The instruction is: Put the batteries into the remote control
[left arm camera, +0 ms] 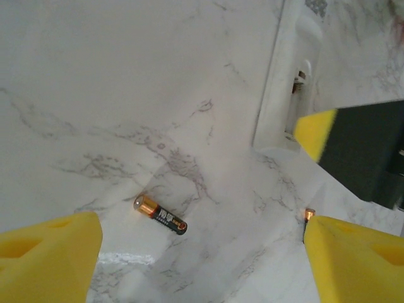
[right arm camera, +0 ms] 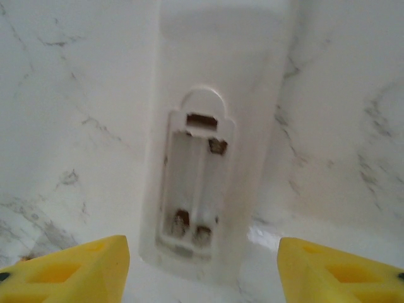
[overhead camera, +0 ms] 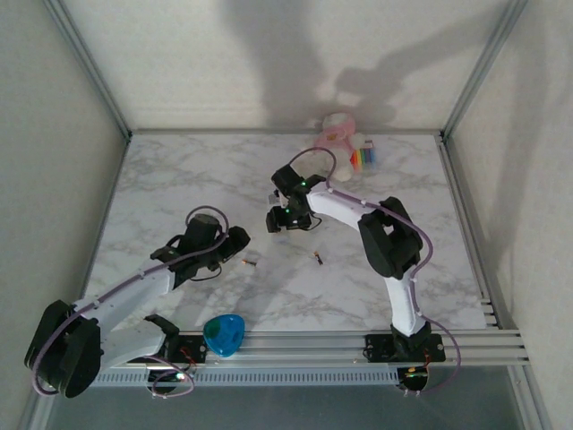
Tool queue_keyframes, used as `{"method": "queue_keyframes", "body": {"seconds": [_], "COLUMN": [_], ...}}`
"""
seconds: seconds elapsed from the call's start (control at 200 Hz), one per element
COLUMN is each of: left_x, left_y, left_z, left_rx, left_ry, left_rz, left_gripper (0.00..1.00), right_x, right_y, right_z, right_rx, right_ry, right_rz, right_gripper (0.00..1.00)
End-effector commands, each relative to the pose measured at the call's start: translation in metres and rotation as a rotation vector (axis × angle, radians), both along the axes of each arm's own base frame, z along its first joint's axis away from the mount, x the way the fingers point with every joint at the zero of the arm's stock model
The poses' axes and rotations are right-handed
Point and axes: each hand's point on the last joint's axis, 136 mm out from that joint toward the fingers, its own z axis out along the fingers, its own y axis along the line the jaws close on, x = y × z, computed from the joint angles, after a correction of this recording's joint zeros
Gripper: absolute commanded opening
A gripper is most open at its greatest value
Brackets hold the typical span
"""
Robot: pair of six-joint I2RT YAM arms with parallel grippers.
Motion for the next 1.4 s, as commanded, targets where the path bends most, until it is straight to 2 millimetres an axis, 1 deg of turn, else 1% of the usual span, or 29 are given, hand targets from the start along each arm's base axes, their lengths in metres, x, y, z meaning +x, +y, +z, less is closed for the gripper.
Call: {"method": "queue_keyframes", "body": {"seconds": [0.0, 0.165, 0.27, 0.33, 0.376, 0.456, 0.526, 0.686, 0.781, 0.886, 1.051, 1.392], "left_x": [-0.004, -0.005, -0.005, -0.003, -0.002, 0.002, 0.006, 0.011, 0.013, 0.015, 0.015, 0.014], "left_y": [0.011, 0.011, 0.008, 0.006, 0.004, 0.001, -0.002, -0.008, -0.011, -0.014, -0.018, -0.014], "left_z": [-0.003, -0.005, -0.006, -0.005, -0.005, -0.003, -0.002, -0.001, -0.001, -0.001, -0.005, -0.002], "left_rx": [0.005, 0.012, 0.009, 0.010, 0.015, 0.026, 0.034, 0.058, 0.067, 0.070, 0.075, 0.093], "left_ry": [0.014, 0.023, 0.025, 0.024, 0.024, 0.019, 0.012, 0.006, 0.005, 0.001, 0.009, 0.000], "left_rz": [0.105, 0.131, 0.130, 0.126, 0.123, 0.113, 0.100, 0.063, 0.044, 0.026, 0.005, 0.002], "left_gripper": [0.82, 0.81, 0.78, 0.78, 0.78, 0.78, 0.79, 0.81, 0.83, 0.85, 0.86, 0.89], "right_x": [0.004, -0.001, -0.007, -0.010, -0.014, -0.023, -0.030, -0.046, -0.056, -0.067, -0.077, -0.075], "right_y": [-0.013, -0.033, -0.044, -0.049, -0.053, -0.062, -0.072, -0.096, -0.106, -0.116, -0.121, -0.114], "right_z": [0.033, 0.040, 0.041, 0.041, 0.041, 0.036, 0.031, 0.021, 0.017, 0.010, -0.002, -0.013], "right_rx": [0.009, -0.012, -0.011, -0.013, -0.018, -0.034, -0.057, -0.115, -0.130, -0.148, -0.164, -0.174], "right_ry": [-0.092, -0.118, -0.122, -0.119, -0.113, -0.100, -0.098, -0.082, -0.068, -0.052, -0.020, 0.025], "right_rz": [-0.026, -0.033, -0.042, -0.047, -0.049, -0.050, -0.049, -0.062, -0.066, -0.068, -0.053, -0.019], "right_gripper": [0.64, 0.63, 0.60, 0.59, 0.57, 0.54, 0.49, 0.47, 0.43, 0.42, 0.39, 0.38]}}
